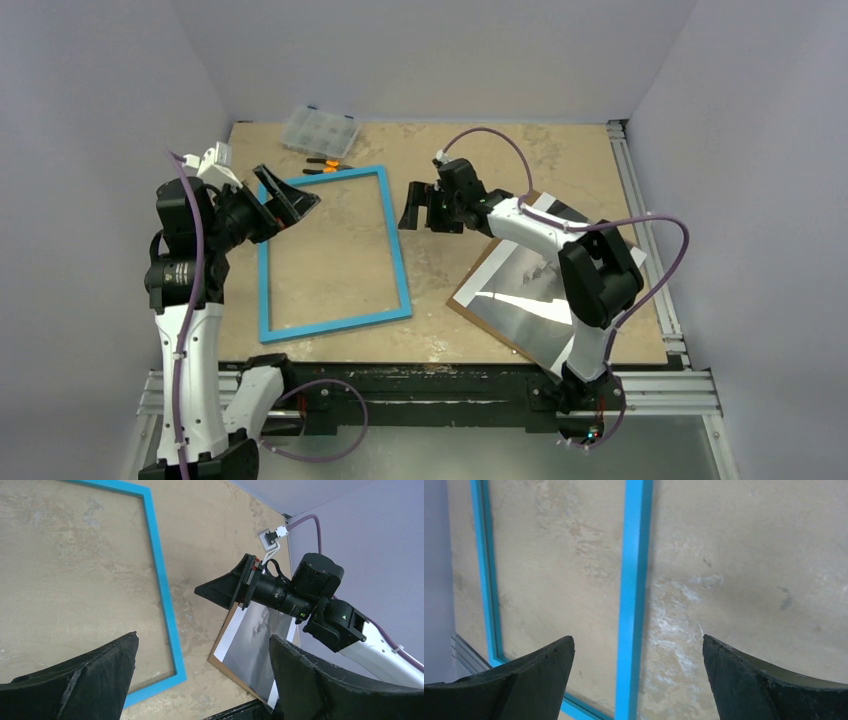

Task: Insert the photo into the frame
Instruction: Turn over the photo frame at the center of the board.

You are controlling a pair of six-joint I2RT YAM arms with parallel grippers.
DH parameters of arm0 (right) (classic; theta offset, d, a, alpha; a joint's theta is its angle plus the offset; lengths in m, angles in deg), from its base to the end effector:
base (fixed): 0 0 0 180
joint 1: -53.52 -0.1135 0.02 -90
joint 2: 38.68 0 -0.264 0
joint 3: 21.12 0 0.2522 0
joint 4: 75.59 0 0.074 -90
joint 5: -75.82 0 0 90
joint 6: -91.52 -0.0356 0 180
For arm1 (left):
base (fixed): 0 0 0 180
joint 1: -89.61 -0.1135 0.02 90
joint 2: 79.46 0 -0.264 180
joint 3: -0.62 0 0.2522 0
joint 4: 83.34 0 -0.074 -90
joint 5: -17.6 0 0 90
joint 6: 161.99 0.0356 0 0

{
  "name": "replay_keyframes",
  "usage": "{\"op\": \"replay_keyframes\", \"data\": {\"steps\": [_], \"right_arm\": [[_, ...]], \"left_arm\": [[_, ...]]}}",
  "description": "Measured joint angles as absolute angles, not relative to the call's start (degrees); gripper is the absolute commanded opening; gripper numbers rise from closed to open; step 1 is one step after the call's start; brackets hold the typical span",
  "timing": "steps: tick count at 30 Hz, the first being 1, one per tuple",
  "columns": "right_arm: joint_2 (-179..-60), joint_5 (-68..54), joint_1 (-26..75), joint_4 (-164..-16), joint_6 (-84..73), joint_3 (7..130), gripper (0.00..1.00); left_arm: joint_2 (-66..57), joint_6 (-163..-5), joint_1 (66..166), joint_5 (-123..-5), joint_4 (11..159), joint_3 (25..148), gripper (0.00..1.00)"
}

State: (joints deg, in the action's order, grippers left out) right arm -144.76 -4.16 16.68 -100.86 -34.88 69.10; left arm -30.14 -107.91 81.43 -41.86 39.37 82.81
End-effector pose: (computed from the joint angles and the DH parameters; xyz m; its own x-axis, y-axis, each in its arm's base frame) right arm 0.3307 0.2555 0.2265 -0.8363 0.1036 -0.5383 -0.2473 0.8051 0.5391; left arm 0.1560 0.0042 0.4073 -0.5282 -0.5864 -0.6141 0.0316 0.7092 -0.7043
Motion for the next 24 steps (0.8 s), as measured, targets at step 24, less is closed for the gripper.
{"op": "replay_keyframes", "data": {"steps": [24], "right_arm": [[-127.8, -4.6, 27.7, -104.2, -32.2, 51.4, 0.98]], "left_arm": [[6.8, -110.1, 108.5, -56.7, 39.8, 85.2, 0.94]]}}
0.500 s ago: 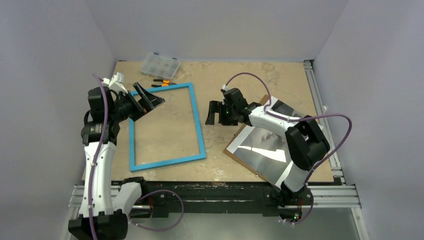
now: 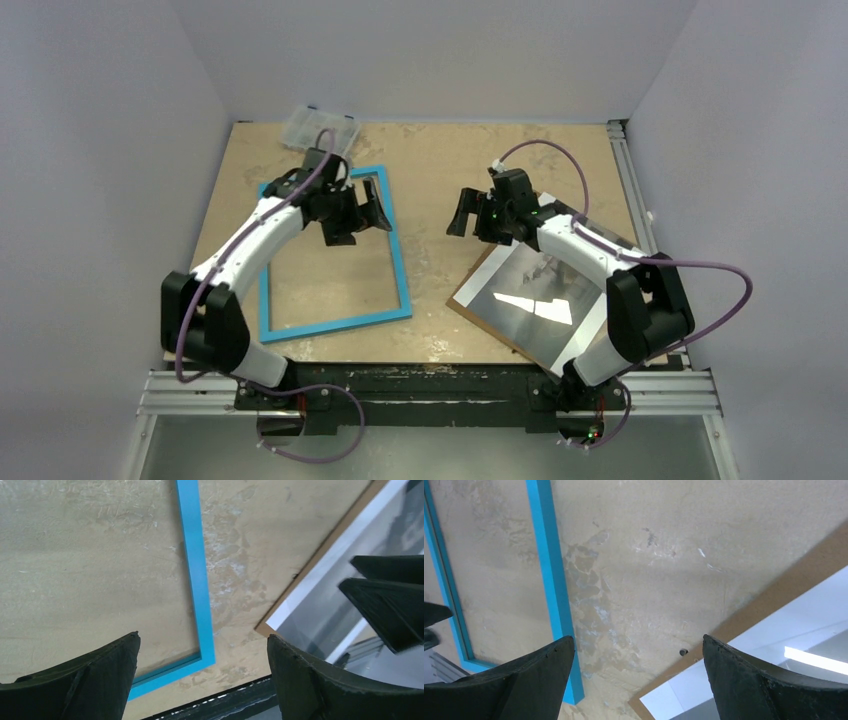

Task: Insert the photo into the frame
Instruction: Turn over the photo frame at the center of the board.

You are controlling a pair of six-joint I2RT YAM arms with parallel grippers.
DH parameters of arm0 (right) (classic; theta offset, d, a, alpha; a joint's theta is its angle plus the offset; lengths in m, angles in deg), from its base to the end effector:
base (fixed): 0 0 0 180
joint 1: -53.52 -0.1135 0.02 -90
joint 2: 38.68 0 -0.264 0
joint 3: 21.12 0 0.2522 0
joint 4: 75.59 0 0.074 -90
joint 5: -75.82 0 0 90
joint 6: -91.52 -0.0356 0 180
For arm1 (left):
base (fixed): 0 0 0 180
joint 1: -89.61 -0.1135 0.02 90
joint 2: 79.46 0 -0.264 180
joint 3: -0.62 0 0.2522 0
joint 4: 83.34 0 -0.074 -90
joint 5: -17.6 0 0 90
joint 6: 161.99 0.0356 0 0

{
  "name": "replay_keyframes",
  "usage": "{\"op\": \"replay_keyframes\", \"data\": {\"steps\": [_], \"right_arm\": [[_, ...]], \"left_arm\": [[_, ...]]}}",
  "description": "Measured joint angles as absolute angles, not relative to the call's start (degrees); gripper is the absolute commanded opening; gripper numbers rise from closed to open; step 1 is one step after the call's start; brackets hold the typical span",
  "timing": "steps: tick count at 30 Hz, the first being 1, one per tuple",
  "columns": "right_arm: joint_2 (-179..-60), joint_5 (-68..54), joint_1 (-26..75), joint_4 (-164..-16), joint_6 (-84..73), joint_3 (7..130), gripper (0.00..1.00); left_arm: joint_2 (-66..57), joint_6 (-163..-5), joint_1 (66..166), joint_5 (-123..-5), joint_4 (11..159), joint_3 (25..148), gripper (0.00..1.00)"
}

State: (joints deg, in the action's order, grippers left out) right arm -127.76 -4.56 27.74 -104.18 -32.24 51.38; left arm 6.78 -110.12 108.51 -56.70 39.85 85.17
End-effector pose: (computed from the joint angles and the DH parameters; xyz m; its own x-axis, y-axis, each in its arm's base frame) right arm 0.2985 0.1508 0.2281 -0.8282 0.2085 -0.5203 -0.0898 0.8669 0.4903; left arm 0.2914 -0.1100 0.2772 -0.9097 -0.3168 -0.2685 -0.1476 0.8509 -0.5041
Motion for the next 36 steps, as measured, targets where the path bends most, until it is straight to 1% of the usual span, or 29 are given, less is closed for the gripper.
{"op": "replay_keyframes", "data": {"steps": [4, 7, 10, 14, 16, 19, 23, 25, 26, 32, 36], "right_arm": [[-125.8, -4.4, 29.3, -105.5, -31.5, 49.3, 0.98], [-124.9, -4.4, 30.5, -106.2, -31.2, 47.9, 0.98], [-124.8, -4.4, 31.4, -106.6, -30.9, 47.2, 0.98], [-124.8, -4.2, 31.6, -106.8, -30.8, 46.6, 0.97], [-124.8, -4.1, 31.6, -106.8, -30.8, 46.6, 0.97], [-124.7, -3.9, 31.6, -106.8, -30.8, 46.6, 0.97], [-124.8, -3.6, 31.6, -106.8, -30.8, 46.6, 0.97], [-124.8, -3.5, 31.6, -106.8, -30.8, 46.6, 0.97], [-124.7, -3.3, 31.6, -106.8, -30.8, 46.6, 0.97], [-124.7, -1.8, 31.7, -106.8, -31.0, 46.6, 0.97], [-124.5, -0.4, 31.8, -106.8, -31.6, 46.6, 0.97]], "left_arm": [[16.4, -110.4, 114.4, -63.0, 37.9, 89.5, 0.91], [21.6, -110.6, 117.7, -65.9, 37.3, 91.3, 0.87], [25.4, -111.0, 119.8, -67.5, 37.4, 92.3, 0.77], [28.7, -111.7, 121.3, -69.2, 37.5, 93.3, 0.68], [30.4, -111.9, 121.7, -69.9, 37.8, 93.7, 0.61], [32.6, -111.9, 122.1, -70.3, 38.4, 93.7, 0.43], [33.1, -111.9, 122.3, -70.8, 38.7, 94.3, 0.13], [33.1, -112.3, 122.3, -71.1, 38.3, 94.3, 0.01], [33.0, -113.0, 122.3, -71.1, 37.9, 94.3, 0.0], [32.3, -111.5, 122.5, -71.1, 36.8, 94.3, 0.0], [28.3, -110.6, 123.1, -70.1, 35.8, 94.1, 0.0]]}}
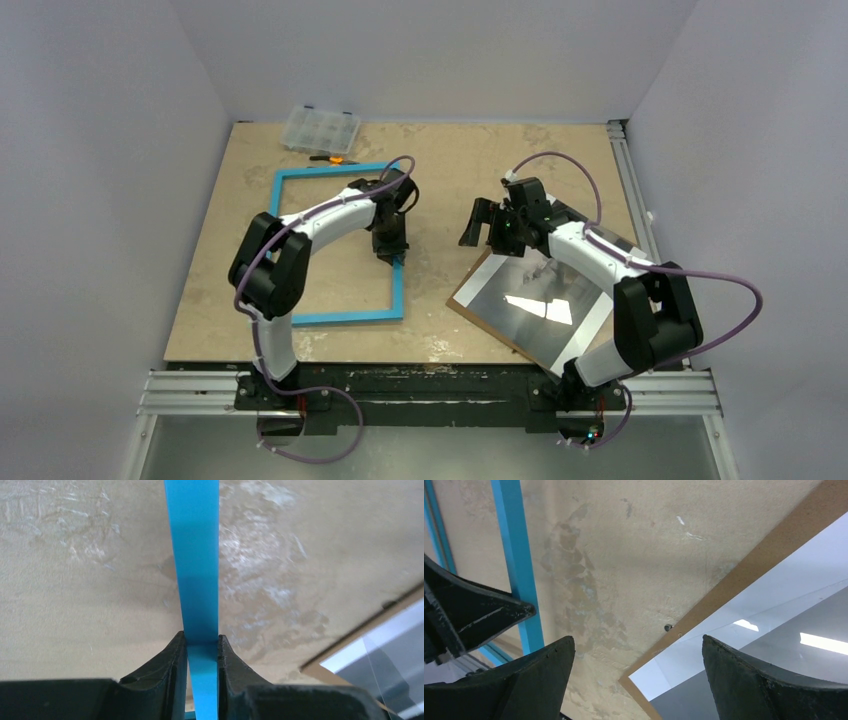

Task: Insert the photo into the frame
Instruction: Turn over the photo frame at the center of the board.

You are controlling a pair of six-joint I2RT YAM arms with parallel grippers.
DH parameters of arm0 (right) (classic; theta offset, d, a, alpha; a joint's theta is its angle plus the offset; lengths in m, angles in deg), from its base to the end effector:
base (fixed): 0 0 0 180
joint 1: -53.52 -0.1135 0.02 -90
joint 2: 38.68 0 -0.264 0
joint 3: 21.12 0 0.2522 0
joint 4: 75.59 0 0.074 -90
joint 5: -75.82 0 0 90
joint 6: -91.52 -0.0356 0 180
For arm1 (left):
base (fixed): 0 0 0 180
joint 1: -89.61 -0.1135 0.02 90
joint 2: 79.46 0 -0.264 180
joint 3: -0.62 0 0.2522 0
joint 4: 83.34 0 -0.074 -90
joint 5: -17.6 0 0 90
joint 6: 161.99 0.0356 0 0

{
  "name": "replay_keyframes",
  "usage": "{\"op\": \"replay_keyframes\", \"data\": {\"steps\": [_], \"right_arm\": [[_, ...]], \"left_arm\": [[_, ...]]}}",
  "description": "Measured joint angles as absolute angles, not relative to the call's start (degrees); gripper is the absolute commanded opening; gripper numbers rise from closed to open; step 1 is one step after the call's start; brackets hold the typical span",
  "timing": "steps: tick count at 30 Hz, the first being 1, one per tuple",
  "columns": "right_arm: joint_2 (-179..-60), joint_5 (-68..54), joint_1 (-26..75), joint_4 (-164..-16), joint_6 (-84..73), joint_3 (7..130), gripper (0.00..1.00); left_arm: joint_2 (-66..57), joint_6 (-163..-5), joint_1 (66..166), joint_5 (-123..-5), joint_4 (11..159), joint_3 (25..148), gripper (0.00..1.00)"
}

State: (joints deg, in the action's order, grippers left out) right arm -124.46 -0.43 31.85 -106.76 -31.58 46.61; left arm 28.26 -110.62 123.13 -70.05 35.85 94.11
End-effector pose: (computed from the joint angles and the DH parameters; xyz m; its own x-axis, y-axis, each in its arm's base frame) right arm 0.2862 0.1228 0.2164 -0.8642 0.2274 -0.4489 -0.0370 0.8609 0.5075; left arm 0.3102 -0.2073 0.1971 -0.9792 -0.0996 -0.1769 -0.0649 0.9792 -0.1921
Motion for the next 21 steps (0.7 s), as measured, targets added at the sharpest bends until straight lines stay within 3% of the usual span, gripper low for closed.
{"op": "replay_keyframes", "data": {"steps": [9, 15, 21], "right_arm": [[-123.0, 12.3, 31.8, -96.5, -39.0, 46.6, 0.95], [-125.4, 20.6, 31.8, -84.0, -47.0, 46.5, 0.92], [-131.8, 23.4, 31.8, -76.5, -53.7, 46.5, 0.73]], "left_arm": [[9.6, -110.4, 129.8, -66.2, 37.4, 87.8, 0.0], [3.6, -112.7, 135.6, -65.1, 37.7, 82.8, 0.0], [1.6, -114.4, 137.8, -65.6, 37.6, 81.5, 0.0]]}}
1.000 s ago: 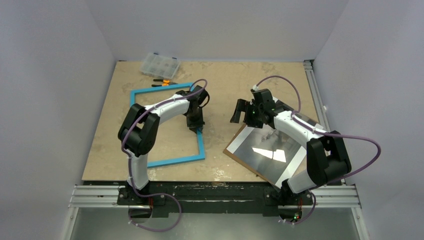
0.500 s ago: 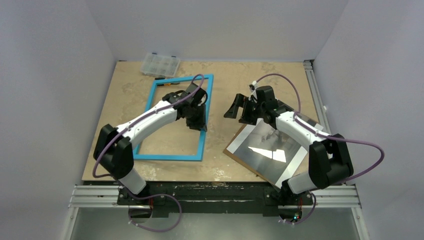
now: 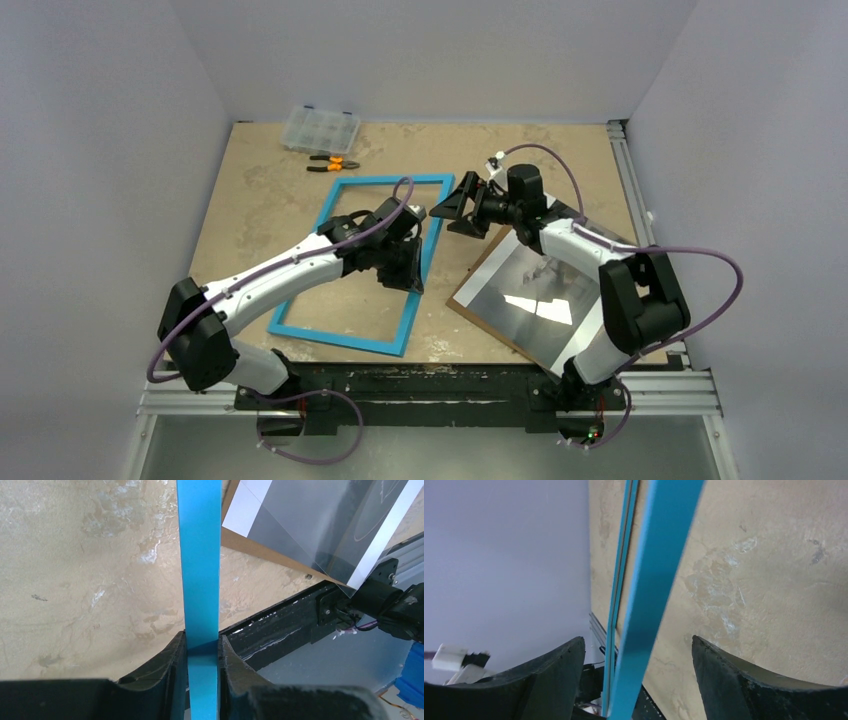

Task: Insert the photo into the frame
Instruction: Turn over the photo frame at the center of the board.

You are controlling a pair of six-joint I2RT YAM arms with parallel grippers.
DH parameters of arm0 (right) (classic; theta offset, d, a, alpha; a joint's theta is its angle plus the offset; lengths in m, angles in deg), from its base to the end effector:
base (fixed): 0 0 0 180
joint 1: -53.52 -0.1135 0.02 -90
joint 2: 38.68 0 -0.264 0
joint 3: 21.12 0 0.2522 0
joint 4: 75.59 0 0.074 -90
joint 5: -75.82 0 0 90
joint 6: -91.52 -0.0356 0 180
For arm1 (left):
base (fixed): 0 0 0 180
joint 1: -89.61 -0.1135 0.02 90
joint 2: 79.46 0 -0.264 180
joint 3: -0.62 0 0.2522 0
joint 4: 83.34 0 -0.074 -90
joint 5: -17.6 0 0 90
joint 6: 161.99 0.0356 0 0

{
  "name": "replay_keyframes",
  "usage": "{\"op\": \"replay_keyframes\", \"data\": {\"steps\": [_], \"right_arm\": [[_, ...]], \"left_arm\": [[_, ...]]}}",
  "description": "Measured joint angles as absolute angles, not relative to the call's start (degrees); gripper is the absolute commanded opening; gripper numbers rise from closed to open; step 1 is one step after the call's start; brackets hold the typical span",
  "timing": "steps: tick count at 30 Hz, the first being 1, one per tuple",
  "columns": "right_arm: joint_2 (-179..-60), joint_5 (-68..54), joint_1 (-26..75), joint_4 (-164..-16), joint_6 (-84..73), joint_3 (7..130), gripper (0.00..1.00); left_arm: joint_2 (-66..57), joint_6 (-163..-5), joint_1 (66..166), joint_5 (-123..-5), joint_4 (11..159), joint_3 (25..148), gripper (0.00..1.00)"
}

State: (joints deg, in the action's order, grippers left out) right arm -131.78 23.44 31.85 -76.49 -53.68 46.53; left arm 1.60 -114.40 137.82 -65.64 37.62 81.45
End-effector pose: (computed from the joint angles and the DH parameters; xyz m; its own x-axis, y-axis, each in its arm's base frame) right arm 0.3206 0.1508 0.2234 -0.8930 0.3450 -0.2889 -0.1183 0.4394 0.8905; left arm 0.1882 -0.2168 0.2793 -0.9493 0.0571 -0.3090 0.1899 0.8877 -0.4193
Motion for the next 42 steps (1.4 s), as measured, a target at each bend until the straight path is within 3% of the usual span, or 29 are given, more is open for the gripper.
{"op": "replay_keyframes", "data": {"steps": [9, 13, 15, 17, 20, 23, 33, 42], "right_arm": [[-136.2, 25.7, 31.8, -67.6, -62.3, 44.6, 0.56], [-137.7, 27.4, 31.8, -60.6, -66.7, 44.2, 0.25], [-138.3, 27.7, 31.8, -58.2, -68.4, 44.1, 0.09], [-138.9, 27.9, 31.8, -56.4, -70.2, 44.0, 0.01], [-139.3, 27.9, 31.8, -55.2, -71.1, 44.0, 0.0], [-139.1, 27.5, 31.8, -56.0, -70.8, 44.0, 0.0], [-129.1, 20.2, 31.3, -83.2, -62.7, 53.1, 0.0], [-122.4, 11.8, 29.7, -95.0, -58.9, 58.6, 0.0]], "left_arm": [[-2.4, -116.0, 138.7, -65.8, 37.8, 80.1, 0.0], [-2.4, -116.0, 139.3, -66.1, 37.8, 80.1, 0.03], [-2.4, -115.9, 139.6, -66.6, 37.4, 80.1, 0.1], [-2.4, -115.8, 139.6, -67.2, 37.2, 80.1, 0.33], [-2.7, -114.8, 139.6, -68.7, 36.5, 80.5, 0.62], [-3.3, -114.2, 139.6, -70.7, 34.3, 82.5, 0.74], [-4.7, -113.7, 142.8, -81.6, 25.2, 94.7, 0.85], [5.6, -113.8, 150.9, -95.4, 14.4, 108.4, 0.82]]}}
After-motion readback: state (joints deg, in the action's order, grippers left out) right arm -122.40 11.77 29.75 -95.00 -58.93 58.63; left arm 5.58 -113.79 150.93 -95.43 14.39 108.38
